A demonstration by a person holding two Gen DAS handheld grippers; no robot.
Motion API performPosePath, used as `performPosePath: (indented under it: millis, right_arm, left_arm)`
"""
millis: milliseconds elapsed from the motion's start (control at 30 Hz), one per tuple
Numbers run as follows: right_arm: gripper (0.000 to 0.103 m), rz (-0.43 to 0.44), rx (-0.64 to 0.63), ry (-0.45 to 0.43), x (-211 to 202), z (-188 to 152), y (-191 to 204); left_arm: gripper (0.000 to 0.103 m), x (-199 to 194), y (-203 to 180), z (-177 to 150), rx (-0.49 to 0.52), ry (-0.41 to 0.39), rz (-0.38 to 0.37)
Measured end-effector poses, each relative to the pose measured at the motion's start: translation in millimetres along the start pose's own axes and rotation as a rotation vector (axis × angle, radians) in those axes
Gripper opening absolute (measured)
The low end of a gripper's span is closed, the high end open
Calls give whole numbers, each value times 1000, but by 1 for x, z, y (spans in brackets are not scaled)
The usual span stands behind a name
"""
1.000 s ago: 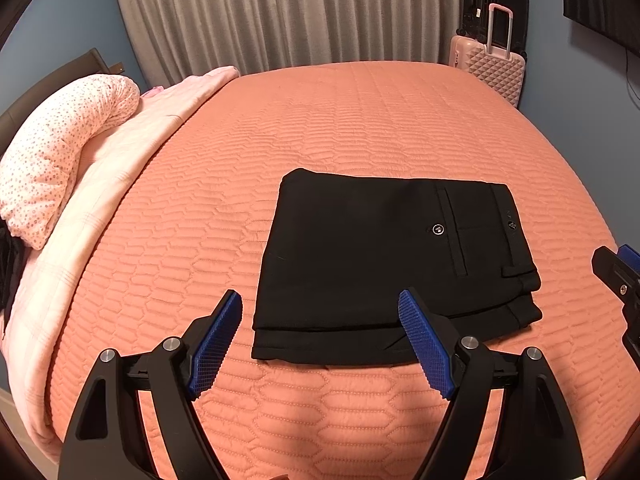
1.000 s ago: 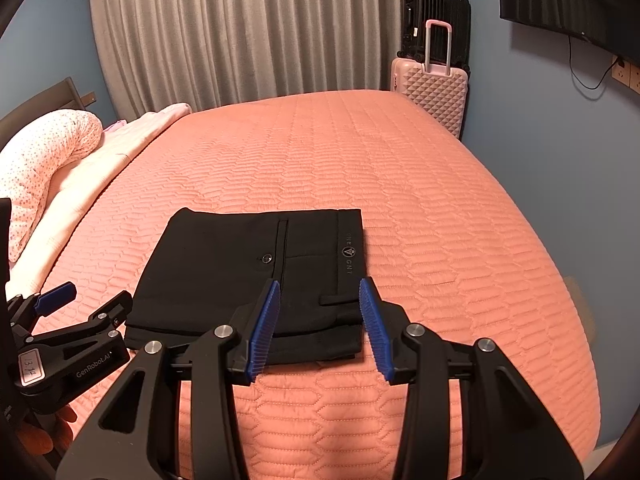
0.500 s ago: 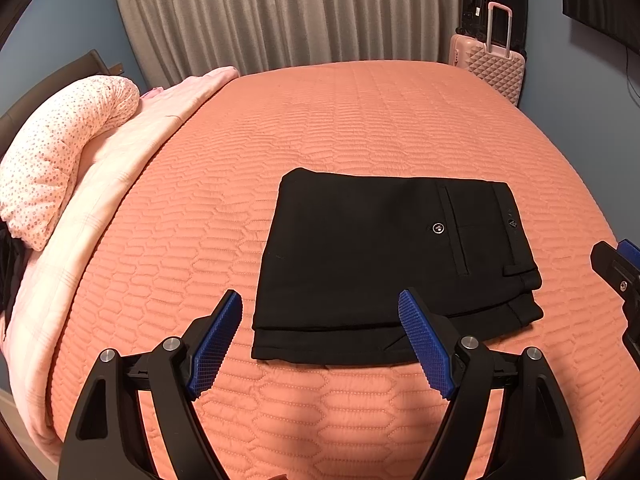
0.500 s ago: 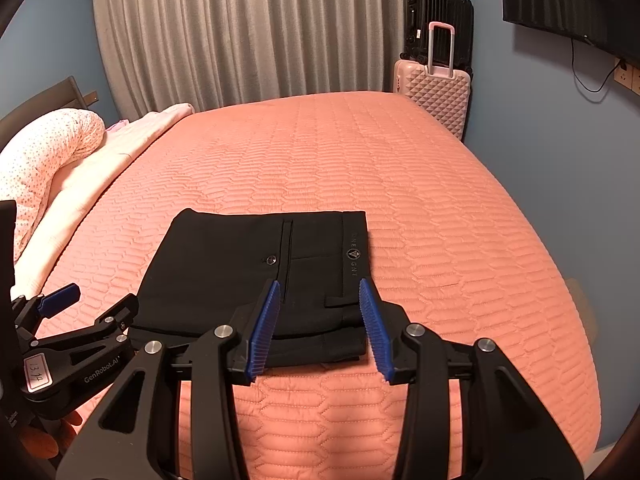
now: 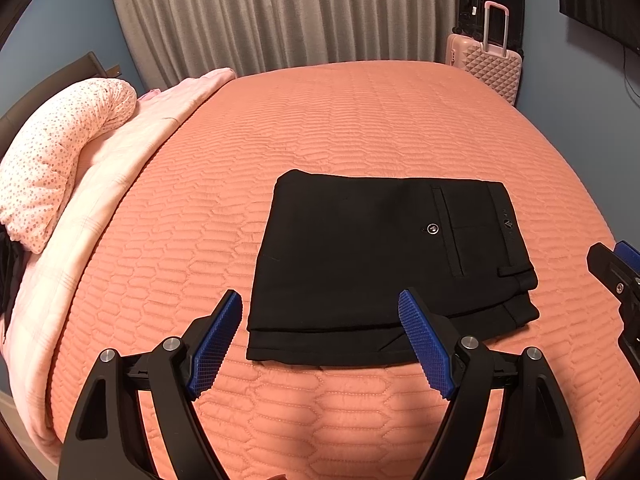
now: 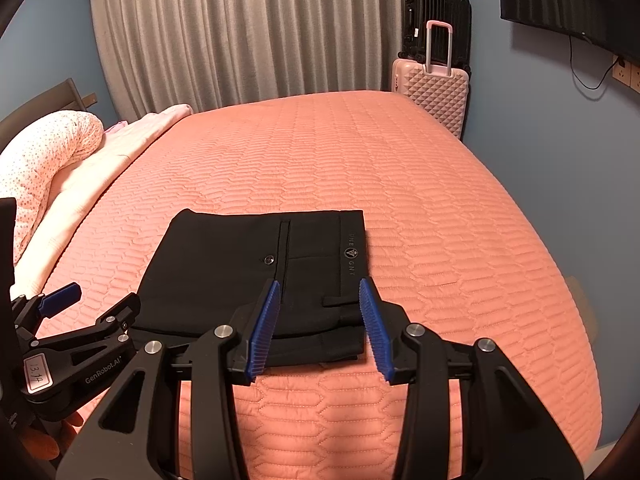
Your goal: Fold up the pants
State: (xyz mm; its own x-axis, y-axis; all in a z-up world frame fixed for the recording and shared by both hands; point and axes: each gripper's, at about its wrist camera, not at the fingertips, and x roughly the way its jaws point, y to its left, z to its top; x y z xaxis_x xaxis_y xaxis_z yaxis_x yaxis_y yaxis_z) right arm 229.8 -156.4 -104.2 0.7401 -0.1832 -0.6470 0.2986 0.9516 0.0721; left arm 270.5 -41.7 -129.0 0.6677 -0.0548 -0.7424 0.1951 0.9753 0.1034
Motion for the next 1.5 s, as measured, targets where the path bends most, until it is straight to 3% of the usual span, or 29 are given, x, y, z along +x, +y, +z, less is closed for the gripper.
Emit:
performPosePath:
  millis: [1333,1500]
  right_arm:
    - [41,30,-15,38,33,1,2]
    - [41,107,107,94,53,-2,-26]
  left_arm:
    - [78,26,10,2,-9,24,-2]
    - [78,36,24,3,-24,44,-66]
